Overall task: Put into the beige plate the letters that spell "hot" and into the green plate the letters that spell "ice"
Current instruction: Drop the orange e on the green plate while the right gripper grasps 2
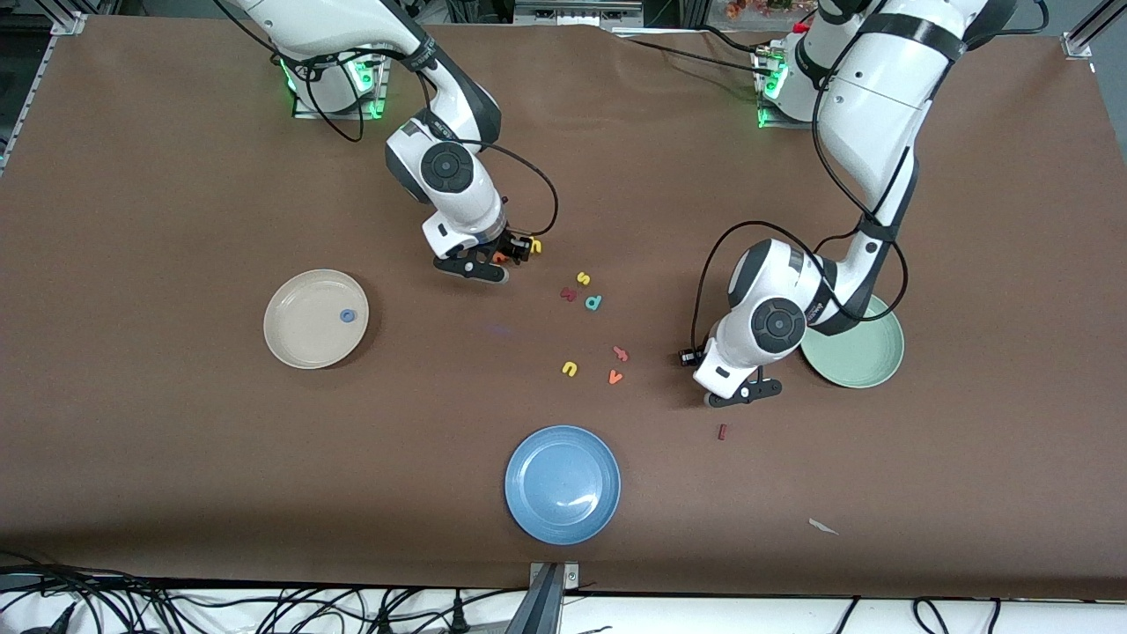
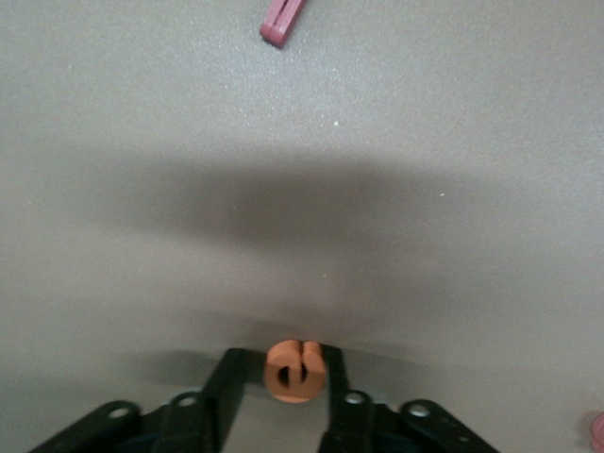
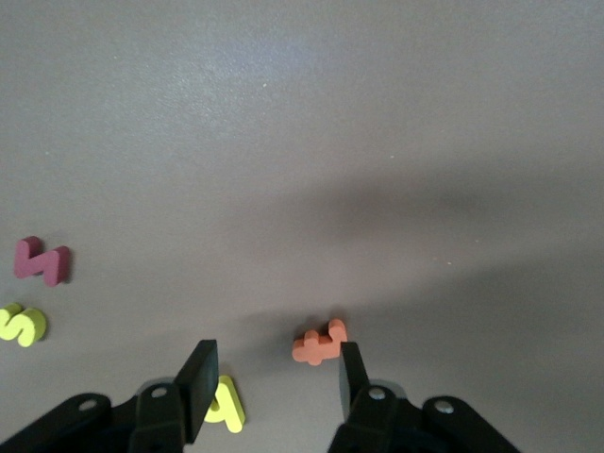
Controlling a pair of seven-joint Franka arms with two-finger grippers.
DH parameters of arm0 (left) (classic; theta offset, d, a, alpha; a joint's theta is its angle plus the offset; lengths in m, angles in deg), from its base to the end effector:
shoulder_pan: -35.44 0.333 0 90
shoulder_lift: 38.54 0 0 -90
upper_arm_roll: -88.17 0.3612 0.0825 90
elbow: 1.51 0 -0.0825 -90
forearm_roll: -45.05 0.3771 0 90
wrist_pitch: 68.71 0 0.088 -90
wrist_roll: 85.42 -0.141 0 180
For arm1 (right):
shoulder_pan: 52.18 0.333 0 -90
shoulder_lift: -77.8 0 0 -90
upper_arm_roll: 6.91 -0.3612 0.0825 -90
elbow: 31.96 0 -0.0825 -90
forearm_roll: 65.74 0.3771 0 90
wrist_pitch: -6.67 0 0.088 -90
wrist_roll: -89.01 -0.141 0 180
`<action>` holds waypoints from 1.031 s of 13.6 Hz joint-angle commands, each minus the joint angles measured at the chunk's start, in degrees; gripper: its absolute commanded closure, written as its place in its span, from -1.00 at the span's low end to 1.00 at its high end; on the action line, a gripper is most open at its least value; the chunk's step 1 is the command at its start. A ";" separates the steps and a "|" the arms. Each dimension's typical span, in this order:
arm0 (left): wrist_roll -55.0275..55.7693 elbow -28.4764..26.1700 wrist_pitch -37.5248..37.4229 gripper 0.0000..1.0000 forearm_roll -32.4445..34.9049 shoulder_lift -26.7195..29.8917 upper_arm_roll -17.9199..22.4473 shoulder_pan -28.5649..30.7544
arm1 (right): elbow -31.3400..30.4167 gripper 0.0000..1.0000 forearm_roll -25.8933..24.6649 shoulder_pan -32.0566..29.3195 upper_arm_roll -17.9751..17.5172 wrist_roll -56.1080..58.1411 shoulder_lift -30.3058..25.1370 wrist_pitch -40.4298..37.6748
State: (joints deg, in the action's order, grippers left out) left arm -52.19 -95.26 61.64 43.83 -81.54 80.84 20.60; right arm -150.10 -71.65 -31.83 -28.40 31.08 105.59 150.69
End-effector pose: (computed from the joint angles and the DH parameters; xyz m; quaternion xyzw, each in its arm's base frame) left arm 0.6495 -0.2549 0.1764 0.9902 0.1180 -0.0713 0.0214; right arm 0.4573 0.4008 0.2232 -0.9915 0.1180 0.0408 0.0377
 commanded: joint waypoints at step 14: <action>-31.51 0.59 -26.29 0.88 1.22 9.43 0.03 16.66 | -4.29 -0.21 -4.99 0.47 0.31 -1.74 1.74 5.57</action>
State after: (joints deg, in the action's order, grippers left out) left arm -75.35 -92.61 36.53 43.88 -72.67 81.44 33.31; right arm -154.02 -75.13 -31.78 -28.34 30.76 106.77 154.79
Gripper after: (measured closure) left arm 0.718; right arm 0.392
